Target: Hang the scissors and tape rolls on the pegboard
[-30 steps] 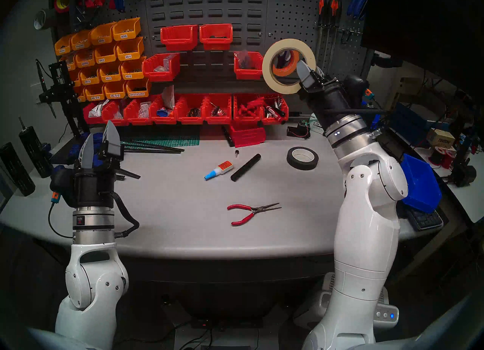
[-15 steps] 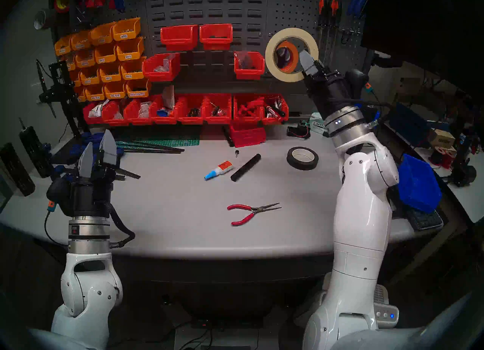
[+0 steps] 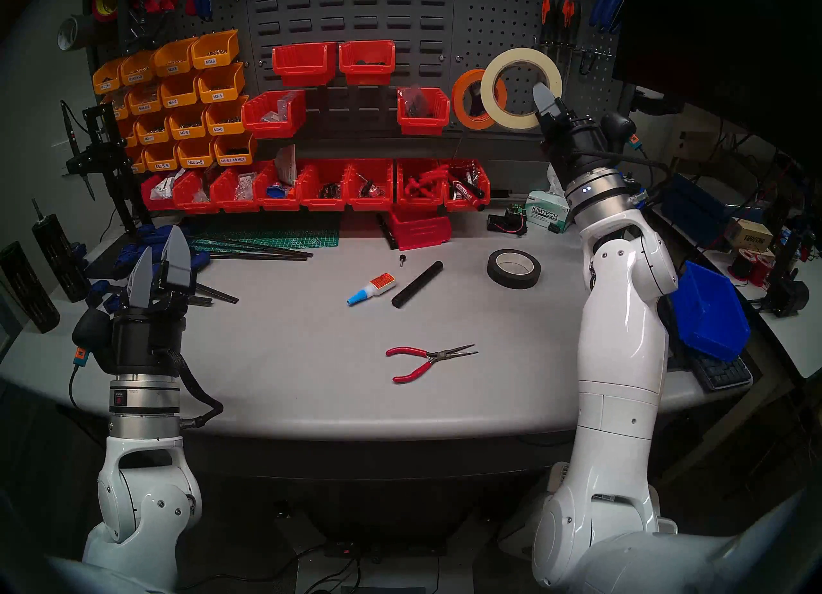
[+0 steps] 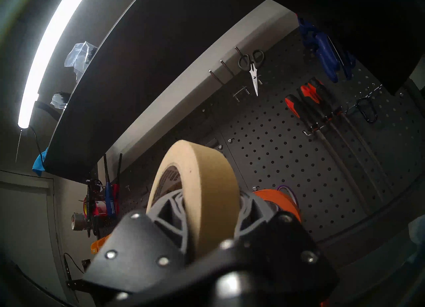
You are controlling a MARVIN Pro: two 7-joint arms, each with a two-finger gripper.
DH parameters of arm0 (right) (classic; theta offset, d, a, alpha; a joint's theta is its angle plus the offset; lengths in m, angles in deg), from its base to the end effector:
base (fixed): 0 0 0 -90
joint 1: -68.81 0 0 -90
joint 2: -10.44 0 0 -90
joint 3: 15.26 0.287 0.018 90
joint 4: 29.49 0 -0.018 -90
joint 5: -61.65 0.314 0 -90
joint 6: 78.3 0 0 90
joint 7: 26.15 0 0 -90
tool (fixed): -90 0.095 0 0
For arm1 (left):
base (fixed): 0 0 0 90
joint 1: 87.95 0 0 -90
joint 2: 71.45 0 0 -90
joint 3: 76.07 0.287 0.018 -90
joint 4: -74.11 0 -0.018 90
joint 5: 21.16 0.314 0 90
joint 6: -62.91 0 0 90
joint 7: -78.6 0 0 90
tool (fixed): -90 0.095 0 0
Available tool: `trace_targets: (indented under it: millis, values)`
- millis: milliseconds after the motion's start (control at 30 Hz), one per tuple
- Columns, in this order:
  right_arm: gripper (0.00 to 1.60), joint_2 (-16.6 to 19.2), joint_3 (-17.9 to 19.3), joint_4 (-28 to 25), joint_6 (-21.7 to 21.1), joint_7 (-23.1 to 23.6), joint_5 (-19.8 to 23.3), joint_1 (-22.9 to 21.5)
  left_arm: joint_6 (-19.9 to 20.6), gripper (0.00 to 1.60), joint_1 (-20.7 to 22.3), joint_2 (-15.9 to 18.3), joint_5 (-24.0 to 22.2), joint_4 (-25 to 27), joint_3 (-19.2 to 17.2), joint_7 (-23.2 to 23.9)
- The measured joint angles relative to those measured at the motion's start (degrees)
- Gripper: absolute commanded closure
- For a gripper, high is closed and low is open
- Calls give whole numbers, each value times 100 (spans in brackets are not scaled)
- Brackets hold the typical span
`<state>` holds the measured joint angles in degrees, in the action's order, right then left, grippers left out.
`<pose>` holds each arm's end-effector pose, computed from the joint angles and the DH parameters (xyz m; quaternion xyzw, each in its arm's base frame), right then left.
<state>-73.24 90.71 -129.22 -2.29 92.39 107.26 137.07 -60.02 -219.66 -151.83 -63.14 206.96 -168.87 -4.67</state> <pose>0.4537 -0.0915 -0.0464 -0.4350 0.0220 -0.8233 0.3638 0.2183 0.0394 -0.1848 0.4491 0.1803 0.8525 0.1974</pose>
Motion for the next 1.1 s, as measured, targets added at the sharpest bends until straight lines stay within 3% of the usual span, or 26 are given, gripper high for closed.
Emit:
trace_targets:
  millis: [1100]
  values:
    - [160, 418, -796, 1606, 230, -662, 773, -1289, -188, 0, -229, 128, -366, 40, -131, 142]
